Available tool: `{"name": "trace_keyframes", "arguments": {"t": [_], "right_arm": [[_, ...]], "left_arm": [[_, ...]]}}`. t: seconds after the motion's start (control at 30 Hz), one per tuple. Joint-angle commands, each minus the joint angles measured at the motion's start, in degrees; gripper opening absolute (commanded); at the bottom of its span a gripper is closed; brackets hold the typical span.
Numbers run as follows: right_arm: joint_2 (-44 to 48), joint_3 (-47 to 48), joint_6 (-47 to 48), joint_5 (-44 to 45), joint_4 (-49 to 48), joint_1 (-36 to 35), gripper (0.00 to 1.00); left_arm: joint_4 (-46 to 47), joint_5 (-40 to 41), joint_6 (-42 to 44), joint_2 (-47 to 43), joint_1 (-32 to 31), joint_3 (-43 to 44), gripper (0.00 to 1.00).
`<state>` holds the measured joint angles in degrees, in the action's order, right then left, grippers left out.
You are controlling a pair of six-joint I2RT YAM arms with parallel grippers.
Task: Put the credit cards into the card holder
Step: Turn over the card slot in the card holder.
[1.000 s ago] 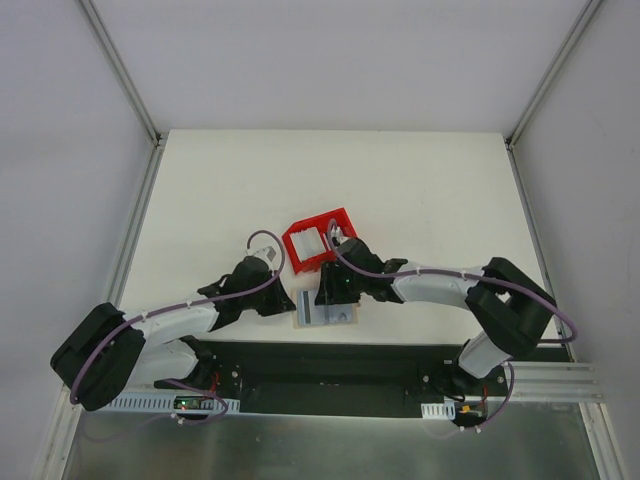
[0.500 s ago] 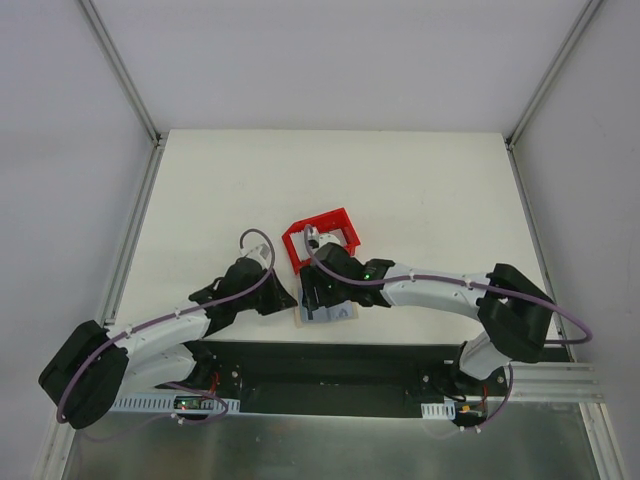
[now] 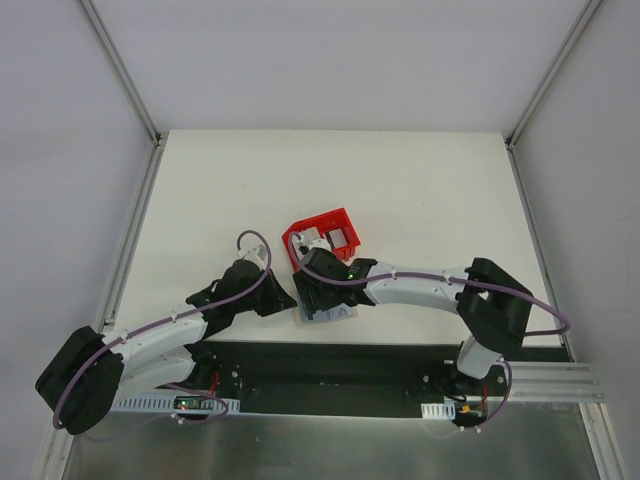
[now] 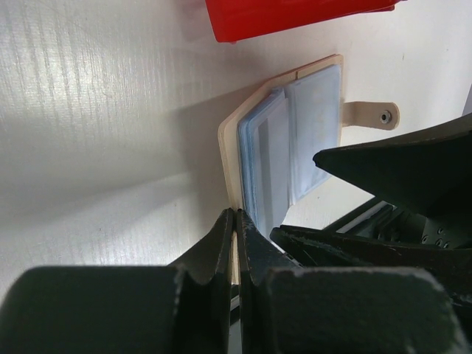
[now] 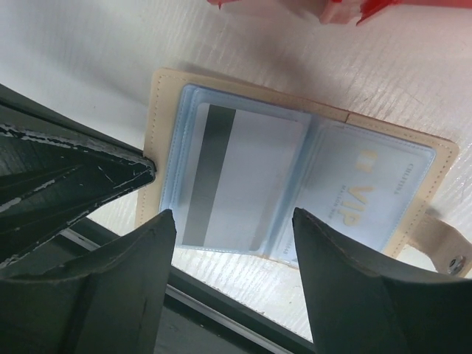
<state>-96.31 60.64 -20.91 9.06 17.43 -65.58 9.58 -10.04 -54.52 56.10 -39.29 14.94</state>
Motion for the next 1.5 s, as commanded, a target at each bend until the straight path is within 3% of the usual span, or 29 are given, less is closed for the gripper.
{"name": "trace_keyframes", "arguments": {"t": [0.0, 0.4, 1.47], "right_arm": [[-0.54, 2.55, 0.95, 0.61, 1.03, -0.42, 0.68], [-3.0, 3.87, 1.04, 0.17, 1.2, -0.51, 0.7], [-4.14, 9.4, 2.89, 14.04, 13.76, -2.18, 0.65]], "left_arm": [[0.0, -0.15, -0.41, -0.81, 0.0, -0.44, 0.0], [0.0, -0.06, -0.32, -1.08, 0.0, -0.61, 0.0], [0.0, -0.06, 0.38, -0.9, 0.0, -0.35, 0.0]]}}
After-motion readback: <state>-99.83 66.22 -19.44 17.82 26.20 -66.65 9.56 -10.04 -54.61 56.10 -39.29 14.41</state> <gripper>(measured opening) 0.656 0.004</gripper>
